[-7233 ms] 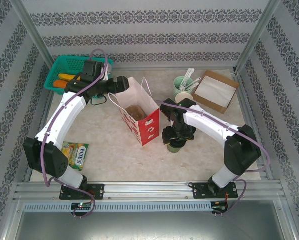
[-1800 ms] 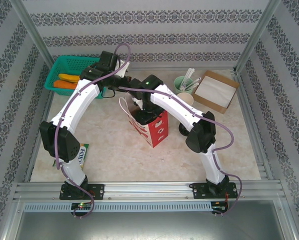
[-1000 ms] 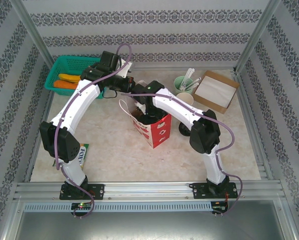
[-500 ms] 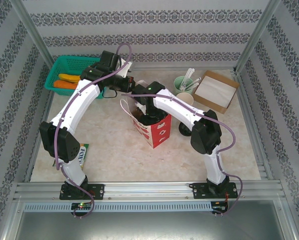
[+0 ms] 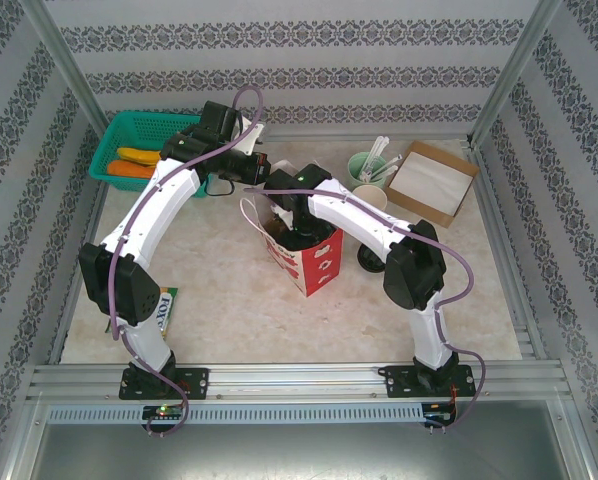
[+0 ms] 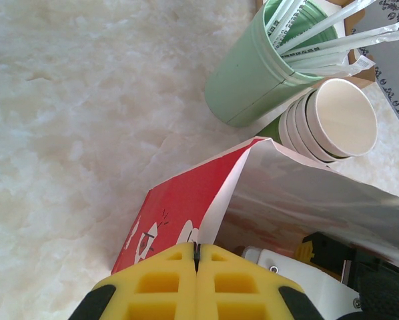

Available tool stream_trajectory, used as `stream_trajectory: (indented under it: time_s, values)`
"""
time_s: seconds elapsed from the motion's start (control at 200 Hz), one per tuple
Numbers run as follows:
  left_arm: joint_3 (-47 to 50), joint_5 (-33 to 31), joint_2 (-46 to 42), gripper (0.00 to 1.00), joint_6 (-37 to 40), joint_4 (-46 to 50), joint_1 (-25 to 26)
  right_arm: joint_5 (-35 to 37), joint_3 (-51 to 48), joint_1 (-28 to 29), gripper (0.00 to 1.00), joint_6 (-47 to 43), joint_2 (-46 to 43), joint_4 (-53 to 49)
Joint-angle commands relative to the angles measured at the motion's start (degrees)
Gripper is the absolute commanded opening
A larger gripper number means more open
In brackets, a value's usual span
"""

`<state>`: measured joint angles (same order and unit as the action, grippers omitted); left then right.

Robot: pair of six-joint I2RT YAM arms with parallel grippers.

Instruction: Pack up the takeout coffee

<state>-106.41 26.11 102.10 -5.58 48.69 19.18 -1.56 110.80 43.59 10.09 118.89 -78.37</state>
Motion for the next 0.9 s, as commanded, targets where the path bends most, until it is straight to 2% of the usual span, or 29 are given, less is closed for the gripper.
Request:
stream_trajectory:
  time_s: [0.0, 0.894]
  values:
    - [-2.2, 0.0, -1.6, 0.00, -0.2, 0.9, 0.7, 2.1, -1.5, -0.9, 0.58, 0.6, -0.1, 1.2]
    - [-2.7, -0.6, -0.8, 0.00, 0.0, 1.7, 0.7, 4.8, 0.0, -0.9, 0.57, 1.1, 0.3, -0.7]
